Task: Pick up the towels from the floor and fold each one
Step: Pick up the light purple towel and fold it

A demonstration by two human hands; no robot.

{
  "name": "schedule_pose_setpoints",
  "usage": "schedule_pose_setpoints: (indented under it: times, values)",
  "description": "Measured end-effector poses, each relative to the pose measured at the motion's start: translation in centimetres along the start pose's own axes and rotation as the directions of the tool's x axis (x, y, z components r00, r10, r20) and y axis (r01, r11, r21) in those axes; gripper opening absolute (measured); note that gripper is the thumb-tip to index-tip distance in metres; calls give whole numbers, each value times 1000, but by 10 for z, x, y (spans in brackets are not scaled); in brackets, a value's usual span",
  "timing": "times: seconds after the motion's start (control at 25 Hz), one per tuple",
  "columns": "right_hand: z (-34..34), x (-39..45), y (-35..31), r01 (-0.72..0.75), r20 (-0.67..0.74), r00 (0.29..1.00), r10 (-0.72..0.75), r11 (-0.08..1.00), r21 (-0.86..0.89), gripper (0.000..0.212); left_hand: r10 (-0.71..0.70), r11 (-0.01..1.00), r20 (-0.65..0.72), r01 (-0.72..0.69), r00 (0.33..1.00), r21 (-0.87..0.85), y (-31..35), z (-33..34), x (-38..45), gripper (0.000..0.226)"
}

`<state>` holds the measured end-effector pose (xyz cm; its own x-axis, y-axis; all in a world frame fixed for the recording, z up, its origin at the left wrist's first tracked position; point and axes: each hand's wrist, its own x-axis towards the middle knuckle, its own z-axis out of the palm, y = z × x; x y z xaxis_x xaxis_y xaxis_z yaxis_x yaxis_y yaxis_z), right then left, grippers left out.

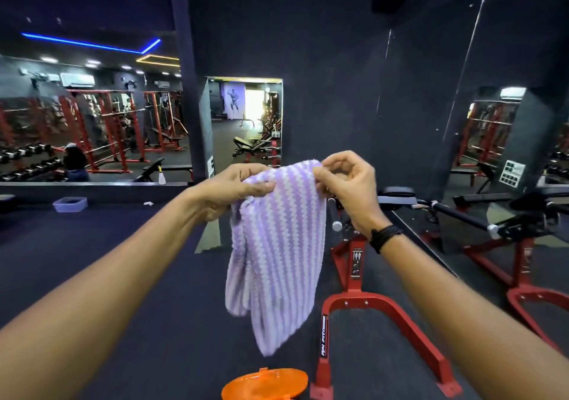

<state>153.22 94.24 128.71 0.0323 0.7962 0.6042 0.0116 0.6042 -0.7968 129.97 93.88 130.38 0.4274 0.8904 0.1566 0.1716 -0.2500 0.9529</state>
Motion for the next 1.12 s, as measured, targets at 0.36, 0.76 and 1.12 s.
schedule_pose_setpoints:
  times: [0.36, 0.76, 1.12]
  values:
    - [-14, -10, 32, -69, 474, 862, 179, 968, -241, 100, 275, 934, -115, -293, 955, -202, 39, -12, -4, 29]
    - [-63, -36, 74, -665, 471, 744, 474, 459, 589, 68, -80, 851, -734, -337, 674, -402, -15, -53, -10, 4]
    - [-24, 10, 24, -429, -69, 890, 450, 880, 205, 36, -243, 969, -548, 174, 801, -176, -61, -76, -35, 43]
